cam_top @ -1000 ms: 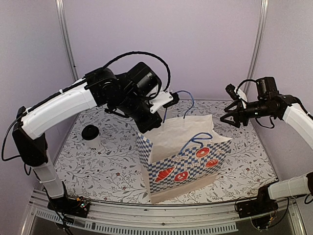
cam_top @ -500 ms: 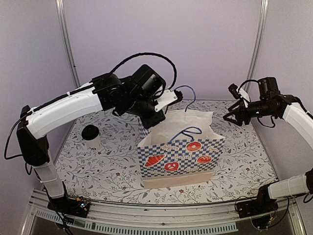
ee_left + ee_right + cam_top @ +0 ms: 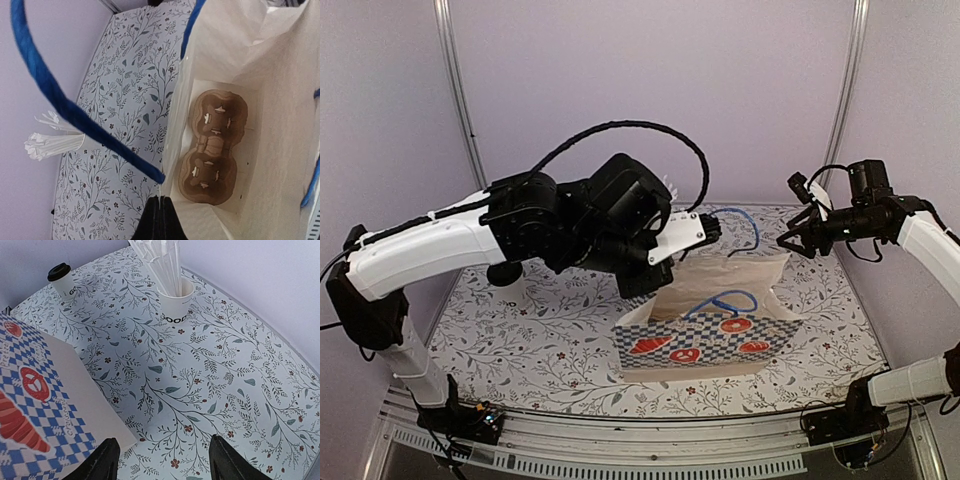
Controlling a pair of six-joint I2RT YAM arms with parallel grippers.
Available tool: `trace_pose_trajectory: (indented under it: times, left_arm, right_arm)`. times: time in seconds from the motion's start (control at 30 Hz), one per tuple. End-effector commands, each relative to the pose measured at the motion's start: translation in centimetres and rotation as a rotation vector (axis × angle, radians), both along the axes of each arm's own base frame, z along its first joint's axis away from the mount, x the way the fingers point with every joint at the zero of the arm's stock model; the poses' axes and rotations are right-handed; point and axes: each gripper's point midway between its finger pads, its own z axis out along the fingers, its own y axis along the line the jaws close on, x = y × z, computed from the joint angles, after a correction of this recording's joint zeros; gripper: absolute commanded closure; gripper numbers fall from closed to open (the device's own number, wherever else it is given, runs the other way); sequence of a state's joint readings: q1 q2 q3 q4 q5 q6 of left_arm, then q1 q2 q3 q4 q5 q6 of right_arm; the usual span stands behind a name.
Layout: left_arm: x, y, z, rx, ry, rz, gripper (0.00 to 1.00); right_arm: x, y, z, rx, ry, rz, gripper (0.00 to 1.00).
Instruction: Pack the takeout coffee
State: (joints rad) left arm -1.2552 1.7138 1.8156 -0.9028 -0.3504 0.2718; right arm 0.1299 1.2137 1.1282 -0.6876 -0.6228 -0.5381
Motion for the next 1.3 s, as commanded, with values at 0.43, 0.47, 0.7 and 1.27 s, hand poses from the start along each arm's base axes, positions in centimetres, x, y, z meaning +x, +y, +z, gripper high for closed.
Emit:
trace_pose_trajectory:
  times: [0.43, 0.47, 0.7, 1.27]
  left_arm:
    - [-13.4, -0.6, 0.2, -0.046, 0.022, -0.093, 0.99]
    - [-13.9, -0.6, 0.1, -0.045, 0.023, -0.095, 0.99]
    - [-16.2, -0.8, 0.2, -0.05, 0.008, -0.107, 0.99]
    - [-6.1, 0.7, 1.6, -0.101, -0.1, 0.08, 0.85]
  right_arm:
    - [0.5, 0.2, -1.1, 0.01, 0.026, 0.008, 0.36]
    - [0.5, 0.2, -1.1, 0.011, 0.026, 0.008, 0.36]
    - [-0.2, 0.1, -0.9, 0.009, 0.017, 0.005, 0.36]
    - [-1.0, -0.5, -0.8, 0.004, -0.014, -0.016, 0.36]
